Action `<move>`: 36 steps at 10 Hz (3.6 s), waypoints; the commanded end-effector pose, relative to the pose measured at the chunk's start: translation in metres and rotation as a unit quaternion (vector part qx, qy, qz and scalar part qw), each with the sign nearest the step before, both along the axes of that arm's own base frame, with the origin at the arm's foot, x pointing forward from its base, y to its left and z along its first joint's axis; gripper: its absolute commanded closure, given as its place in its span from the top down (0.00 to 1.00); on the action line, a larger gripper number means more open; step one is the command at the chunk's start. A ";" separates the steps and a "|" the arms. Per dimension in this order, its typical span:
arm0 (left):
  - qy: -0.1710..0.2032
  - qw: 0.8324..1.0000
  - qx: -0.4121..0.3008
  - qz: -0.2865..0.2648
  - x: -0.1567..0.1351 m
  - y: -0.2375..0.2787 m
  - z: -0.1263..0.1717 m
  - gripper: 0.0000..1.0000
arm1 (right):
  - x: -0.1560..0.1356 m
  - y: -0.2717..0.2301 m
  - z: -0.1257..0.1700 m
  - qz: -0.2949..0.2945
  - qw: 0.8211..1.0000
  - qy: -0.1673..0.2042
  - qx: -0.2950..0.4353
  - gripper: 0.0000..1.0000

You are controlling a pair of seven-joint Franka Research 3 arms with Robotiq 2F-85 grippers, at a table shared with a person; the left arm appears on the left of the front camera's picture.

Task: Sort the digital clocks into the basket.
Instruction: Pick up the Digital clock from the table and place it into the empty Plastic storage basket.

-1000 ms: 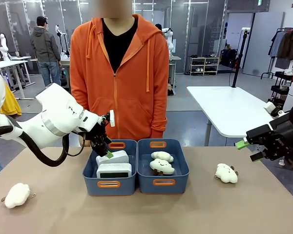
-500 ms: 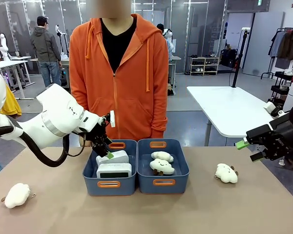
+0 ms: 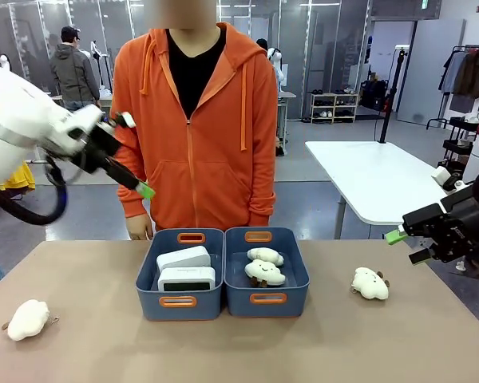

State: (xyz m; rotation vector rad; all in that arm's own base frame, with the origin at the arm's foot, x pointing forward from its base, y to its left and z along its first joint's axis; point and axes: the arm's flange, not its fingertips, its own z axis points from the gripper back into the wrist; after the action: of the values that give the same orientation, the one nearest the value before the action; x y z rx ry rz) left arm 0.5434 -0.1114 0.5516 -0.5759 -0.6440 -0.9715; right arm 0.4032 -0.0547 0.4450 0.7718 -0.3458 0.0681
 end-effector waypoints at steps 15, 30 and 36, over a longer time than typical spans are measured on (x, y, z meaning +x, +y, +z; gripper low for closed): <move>-0.015 0.951 -0.117 0.286 -0.166 0.192 0.039 0.94 | 0.000 0.002 0.001 -0.001 1.000 0.002 -0.007 1.00; -0.015 0.951 -0.117 0.286 -0.166 0.192 0.039 0.94 | 0.000 0.002 0.001 -0.001 1.000 0.002 -0.007 1.00; -0.015 0.951 -0.117 0.286 -0.166 0.192 0.039 0.94 | 0.000 0.002 0.001 -0.001 1.000 0.002 -0.007 1.00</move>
State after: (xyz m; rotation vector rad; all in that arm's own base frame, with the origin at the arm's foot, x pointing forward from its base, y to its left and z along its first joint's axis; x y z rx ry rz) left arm 0.3784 0.0793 0.5877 -0.5355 -0.9072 -0.3557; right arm 0.4032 -0.0547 0.4451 0.7715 -0.3458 0.0683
